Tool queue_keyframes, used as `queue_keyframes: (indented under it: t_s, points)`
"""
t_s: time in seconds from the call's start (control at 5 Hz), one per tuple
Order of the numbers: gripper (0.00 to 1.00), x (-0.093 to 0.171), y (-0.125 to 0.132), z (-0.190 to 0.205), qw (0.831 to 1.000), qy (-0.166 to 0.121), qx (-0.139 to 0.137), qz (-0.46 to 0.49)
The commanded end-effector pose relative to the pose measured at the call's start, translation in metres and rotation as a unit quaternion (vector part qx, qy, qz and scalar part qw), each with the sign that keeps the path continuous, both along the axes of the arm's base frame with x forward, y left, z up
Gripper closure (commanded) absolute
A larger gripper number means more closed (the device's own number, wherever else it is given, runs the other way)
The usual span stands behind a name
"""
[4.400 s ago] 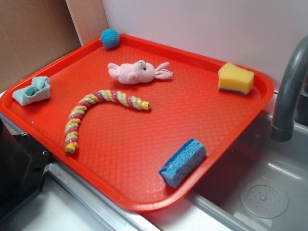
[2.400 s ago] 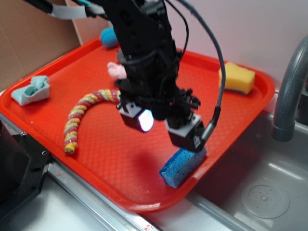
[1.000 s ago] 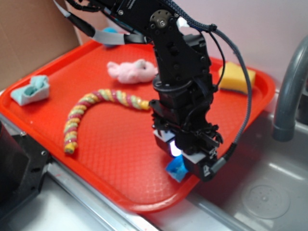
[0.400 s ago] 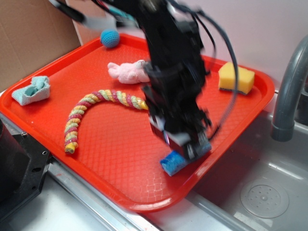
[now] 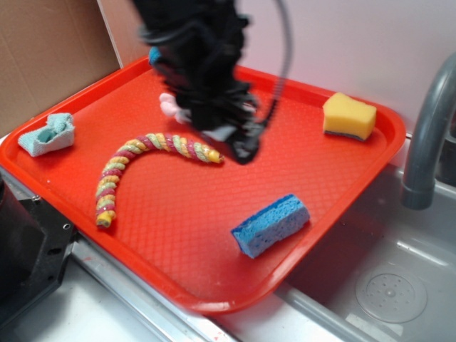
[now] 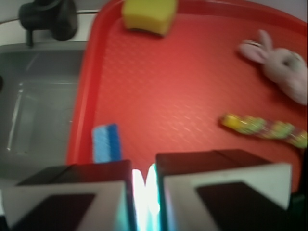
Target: Grab the blue sponge.
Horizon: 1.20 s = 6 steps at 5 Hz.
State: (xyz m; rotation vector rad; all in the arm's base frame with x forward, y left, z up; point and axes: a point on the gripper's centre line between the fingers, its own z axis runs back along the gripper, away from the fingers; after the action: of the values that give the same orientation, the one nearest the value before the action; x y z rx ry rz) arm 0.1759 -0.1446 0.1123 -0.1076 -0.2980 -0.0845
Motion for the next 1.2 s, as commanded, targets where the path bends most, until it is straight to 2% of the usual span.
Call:
queue_keyframes:
  t_s: [0.0,0.2,0.4,0.6,0.8,1.0]
  points:
    - [0.0,0.017,-0.025,-0.024,0.997,0.005,-0.049,-0.064]
    - [0.0,0.017,-0.028,-0.051,0.995,0.031,-0.059,-0.07]
    - [0.0,0.023,-0.033,-0.067,0.994,0.043,-0.066,-0.081]
    - [0.0,0.022,-0.038,-0.08,0.992,0.064,-0.07,-0.089]
    - [0.0,0.024,-0.037,-0.078,0.991,0.073,-0.064,-0.09]
    - [0.64,0.022,-0.038,-0.082,0.992,0.072,-0.051,-0.094]
